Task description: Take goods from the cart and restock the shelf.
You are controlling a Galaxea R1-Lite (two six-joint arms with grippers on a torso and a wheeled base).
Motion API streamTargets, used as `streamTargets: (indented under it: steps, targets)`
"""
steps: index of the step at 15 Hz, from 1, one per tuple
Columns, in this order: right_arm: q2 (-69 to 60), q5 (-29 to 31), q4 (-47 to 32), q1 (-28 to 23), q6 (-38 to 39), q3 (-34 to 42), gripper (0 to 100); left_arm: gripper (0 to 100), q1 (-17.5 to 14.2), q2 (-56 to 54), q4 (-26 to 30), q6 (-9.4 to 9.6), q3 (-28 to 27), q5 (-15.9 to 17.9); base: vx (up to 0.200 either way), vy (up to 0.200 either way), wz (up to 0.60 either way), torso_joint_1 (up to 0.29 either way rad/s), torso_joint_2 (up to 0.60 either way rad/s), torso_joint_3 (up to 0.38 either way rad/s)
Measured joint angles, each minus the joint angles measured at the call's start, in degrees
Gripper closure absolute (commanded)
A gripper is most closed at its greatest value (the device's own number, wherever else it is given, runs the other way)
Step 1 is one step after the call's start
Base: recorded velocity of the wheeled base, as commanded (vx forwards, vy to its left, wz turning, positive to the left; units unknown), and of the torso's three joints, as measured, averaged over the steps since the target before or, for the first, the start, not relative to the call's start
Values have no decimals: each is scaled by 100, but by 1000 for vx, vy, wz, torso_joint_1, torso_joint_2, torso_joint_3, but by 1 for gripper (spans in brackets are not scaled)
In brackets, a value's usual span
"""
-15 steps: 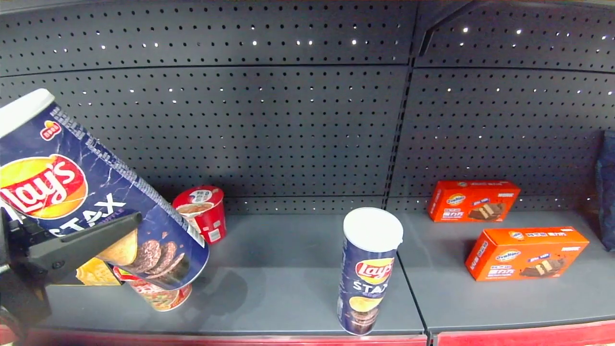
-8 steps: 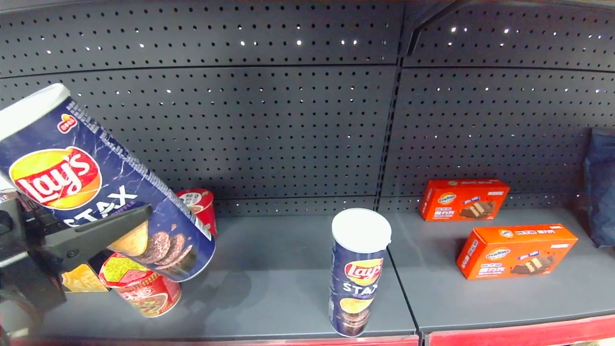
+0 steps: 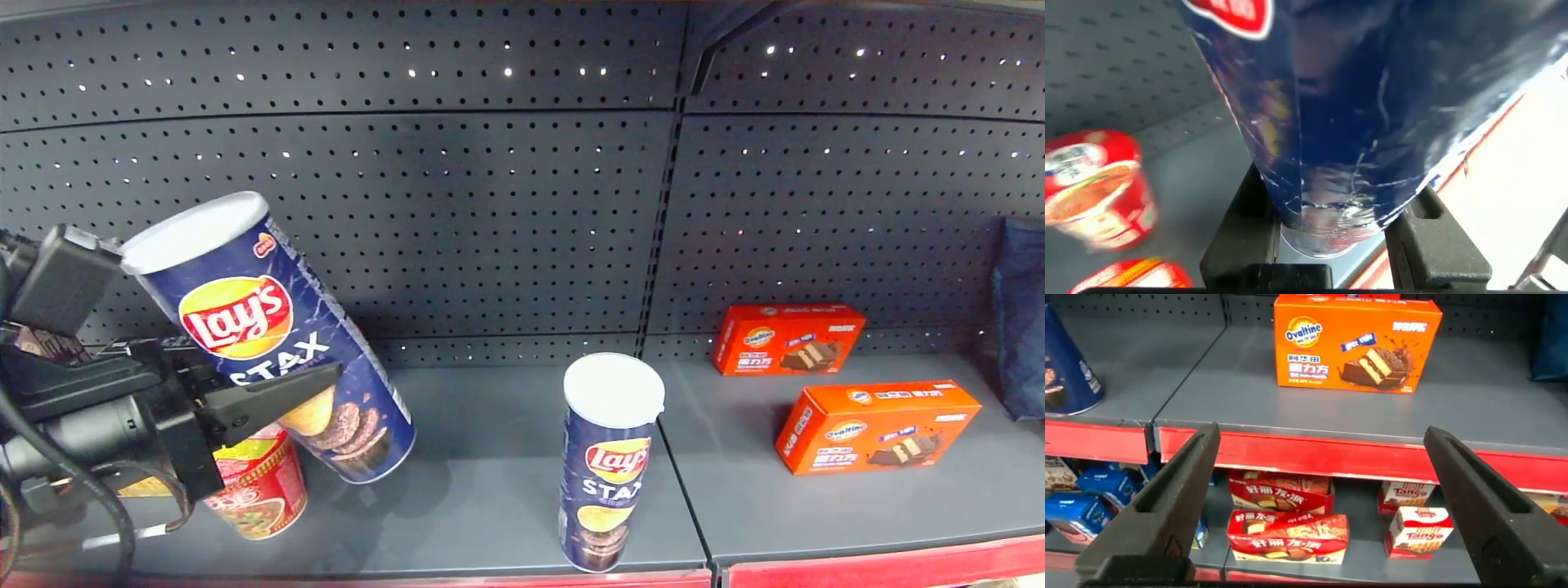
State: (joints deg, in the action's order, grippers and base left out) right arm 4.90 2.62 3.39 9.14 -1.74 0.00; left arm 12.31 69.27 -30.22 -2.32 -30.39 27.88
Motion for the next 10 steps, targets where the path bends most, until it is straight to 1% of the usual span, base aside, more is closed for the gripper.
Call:
streamTargets:
  steps: [1, 4, 5, 7, 10]
  targets:
    - [0, -2, 0, 0, 5, 0, 0, 100, 37, 173, -2, 87, -43, -7, 0, 0, 0, 0, 0, 0]
    - [2, 5, 0, 0, 0, 0, 0, 100, 124, 719, -7, 502, -332, -38, 0, 0, 0, 0, 0, 0]
    - [2, 9, 2, -2, 0, -5, 0, 100, 179, 968, -93, 599, -461, -89, 0, 0, 0, 0, 0, 0]
    - [5, 9, 0, -5, -11, -5, 0, 100, 304, 1445, -379, 677, -778, -240, 0, 0, 0, 0, 0, 0]
    - [6, 11, 0, -2, -158, -7, 0, 100, 491, 2111, -514, 709, -1271, -251, 0, 0, 0, 0, 0, 0]
